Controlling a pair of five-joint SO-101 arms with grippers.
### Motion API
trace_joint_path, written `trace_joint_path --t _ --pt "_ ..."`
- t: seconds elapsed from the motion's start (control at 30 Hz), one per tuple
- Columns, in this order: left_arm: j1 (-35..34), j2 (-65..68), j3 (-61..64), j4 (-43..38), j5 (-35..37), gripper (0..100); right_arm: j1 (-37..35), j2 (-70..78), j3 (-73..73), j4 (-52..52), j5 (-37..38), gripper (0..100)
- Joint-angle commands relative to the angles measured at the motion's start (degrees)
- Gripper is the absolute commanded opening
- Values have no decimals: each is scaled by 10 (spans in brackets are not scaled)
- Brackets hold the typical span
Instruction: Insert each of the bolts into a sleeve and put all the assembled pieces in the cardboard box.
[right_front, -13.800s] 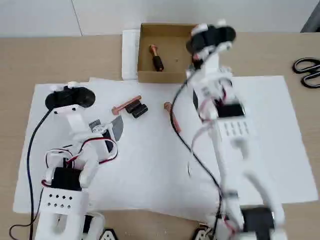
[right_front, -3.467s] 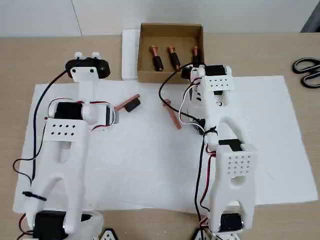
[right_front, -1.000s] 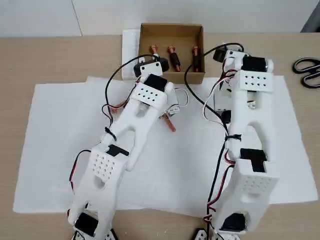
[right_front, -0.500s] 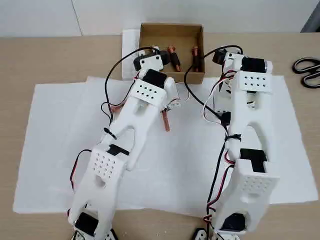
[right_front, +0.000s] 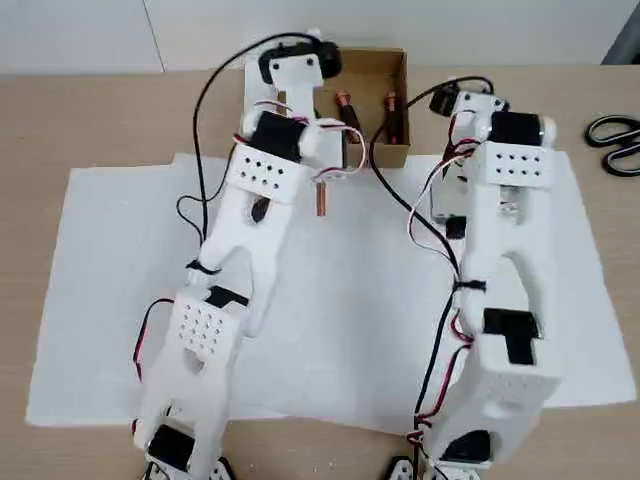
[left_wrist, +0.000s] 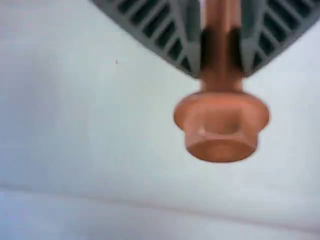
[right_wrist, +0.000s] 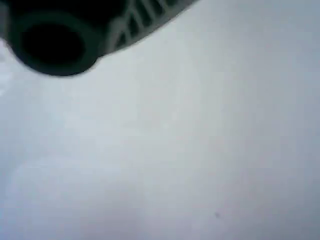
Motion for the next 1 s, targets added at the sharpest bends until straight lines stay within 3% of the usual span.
trace_joint_path --t 0.0,0.17,0.4,0.6,0.77,0.97 --pt "-4 -90 -29 11 -7 6 2 -117 -2 5 6 4" --pt "7 -177 20 11 -34 6 -8 -256 51 4 6 4" --pt "25 -336 230 11 -39 6 -40 -444 219 0 6 4" --pt "17 -419 305 -5 -37 6 -136 -587 375 -11 6 4" --pt "0 -437 339 -49 -37 6 -131 -691 536 -185 6 4" --pt "0 -443 338 -38 -35 6 -108 -829 726 -356 5 4"
